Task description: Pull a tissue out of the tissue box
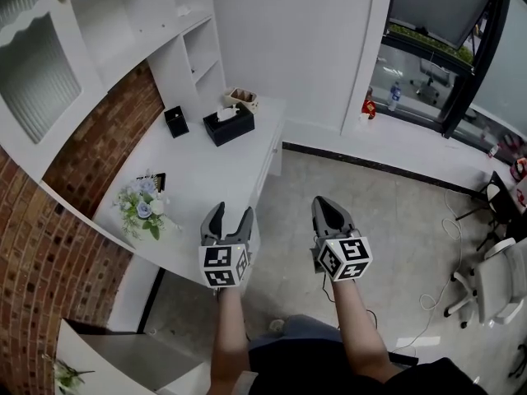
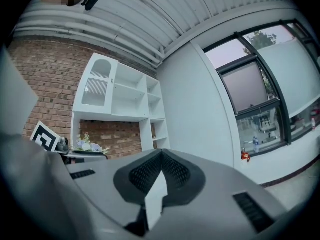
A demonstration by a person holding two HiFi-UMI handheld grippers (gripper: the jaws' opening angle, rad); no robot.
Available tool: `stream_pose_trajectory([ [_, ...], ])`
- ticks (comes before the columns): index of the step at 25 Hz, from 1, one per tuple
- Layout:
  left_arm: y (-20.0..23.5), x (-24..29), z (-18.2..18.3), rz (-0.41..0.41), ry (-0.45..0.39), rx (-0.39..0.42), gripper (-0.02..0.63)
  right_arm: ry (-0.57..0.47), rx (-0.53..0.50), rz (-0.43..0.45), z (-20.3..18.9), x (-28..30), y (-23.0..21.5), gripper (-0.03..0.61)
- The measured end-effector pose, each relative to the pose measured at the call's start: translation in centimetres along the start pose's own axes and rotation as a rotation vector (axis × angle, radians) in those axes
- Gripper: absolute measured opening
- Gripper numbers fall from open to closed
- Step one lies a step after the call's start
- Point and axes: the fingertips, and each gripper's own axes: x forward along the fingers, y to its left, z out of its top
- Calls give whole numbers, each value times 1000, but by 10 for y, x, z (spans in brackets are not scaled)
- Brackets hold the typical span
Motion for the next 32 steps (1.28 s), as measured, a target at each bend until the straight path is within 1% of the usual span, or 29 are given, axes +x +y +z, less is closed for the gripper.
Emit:
stream_pose_trajectory([
  [4, 2, 2, 6, -17, -8, 15, 250, -18, 6, -29, 3, -3, -5, -3],
  [10, 10, 15, 17, -29, -22, 28, 250, -61, 2, -72, 18, 2, -20, -3],
  [18, 35, 63, 31, -14, -45, 42, 250, -107, -15, -59, 35, 54, -41, -3],
  [21, 54, 89, 33, 17, -55, 31, 250, -108, -3, -43, 33, 90, -55, -3],
  [24, 75, 125, 27, 54, -46, 29, 250, -97, 4, -13, 23, 139, -71, -3],
  [28, 114, 187, 11, 118, -13, 15, 250, -58, 6, 45, 4, 222, -93, -3],
  [32, 150, 248, -5, 193, 31, -27, 250, 9, 2, 128, -12, 309, -113, -3],
])
